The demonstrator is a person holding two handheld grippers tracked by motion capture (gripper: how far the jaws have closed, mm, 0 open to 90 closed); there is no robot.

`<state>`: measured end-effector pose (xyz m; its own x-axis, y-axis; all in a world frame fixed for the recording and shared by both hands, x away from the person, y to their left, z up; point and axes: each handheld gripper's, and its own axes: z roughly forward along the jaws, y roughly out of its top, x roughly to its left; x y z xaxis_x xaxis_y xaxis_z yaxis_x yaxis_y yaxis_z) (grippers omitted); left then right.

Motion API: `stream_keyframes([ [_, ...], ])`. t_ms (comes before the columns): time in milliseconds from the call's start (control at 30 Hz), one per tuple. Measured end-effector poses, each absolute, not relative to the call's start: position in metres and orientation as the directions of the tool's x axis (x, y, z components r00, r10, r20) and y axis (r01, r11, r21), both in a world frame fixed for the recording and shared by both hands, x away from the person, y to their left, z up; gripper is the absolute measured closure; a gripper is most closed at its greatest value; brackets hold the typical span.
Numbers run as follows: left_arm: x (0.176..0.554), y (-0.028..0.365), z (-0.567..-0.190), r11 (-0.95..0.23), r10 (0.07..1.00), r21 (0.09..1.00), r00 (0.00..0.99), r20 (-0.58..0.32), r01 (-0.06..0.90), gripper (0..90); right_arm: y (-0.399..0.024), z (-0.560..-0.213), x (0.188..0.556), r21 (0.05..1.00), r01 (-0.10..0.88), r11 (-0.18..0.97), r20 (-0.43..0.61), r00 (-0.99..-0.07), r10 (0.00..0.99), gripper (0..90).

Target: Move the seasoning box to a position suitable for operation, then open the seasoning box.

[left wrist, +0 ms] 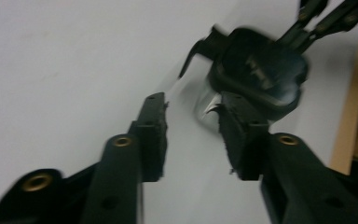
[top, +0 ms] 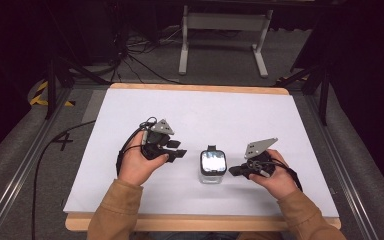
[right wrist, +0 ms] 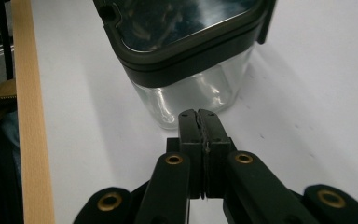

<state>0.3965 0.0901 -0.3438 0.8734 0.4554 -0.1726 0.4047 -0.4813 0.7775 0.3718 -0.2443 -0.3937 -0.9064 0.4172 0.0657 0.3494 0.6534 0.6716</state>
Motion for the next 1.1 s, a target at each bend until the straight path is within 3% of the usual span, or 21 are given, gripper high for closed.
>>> stream_keyframes([
  [67, 0.397, 0.084, -0.338, -0.459, 0.420, 0.799, 0.888, -0.189, 0.387, 76.7, -0.252, -0.389, 0.368, 0.684, 0.359, 0.635, 0.064, -0.897, 0.437, 90.0],
  [200, 0.403, 0.071, -0.336, -0.493, 0.445, 0.769, 0.877, -0.180, 0.407, 84.1, -0.266, -0.383, 0.360, 0.699, 0.369, 0.613, 0.056, -0.883, 0.467, 90.0],
  [633, 0.426, 0.033, -0.348, -0.551, 0.375, 0.748, 0.910, -0.175, 0.371, 85.3, -0.287, -0.386, 0.343, 0.704, 0.409, 0.581, 0.065, -0.851, 0.521, 90.0],
  [1100, 0.440, 0.010, -0.363, -0.520, 0.401, 0.762, 0.898, -0.183, 0.387, 85.6, -0.296, -0.389, 0.336, 0.712, 0.425, 0.559, 0.074, -0.837, 0.542, 89.8],
])
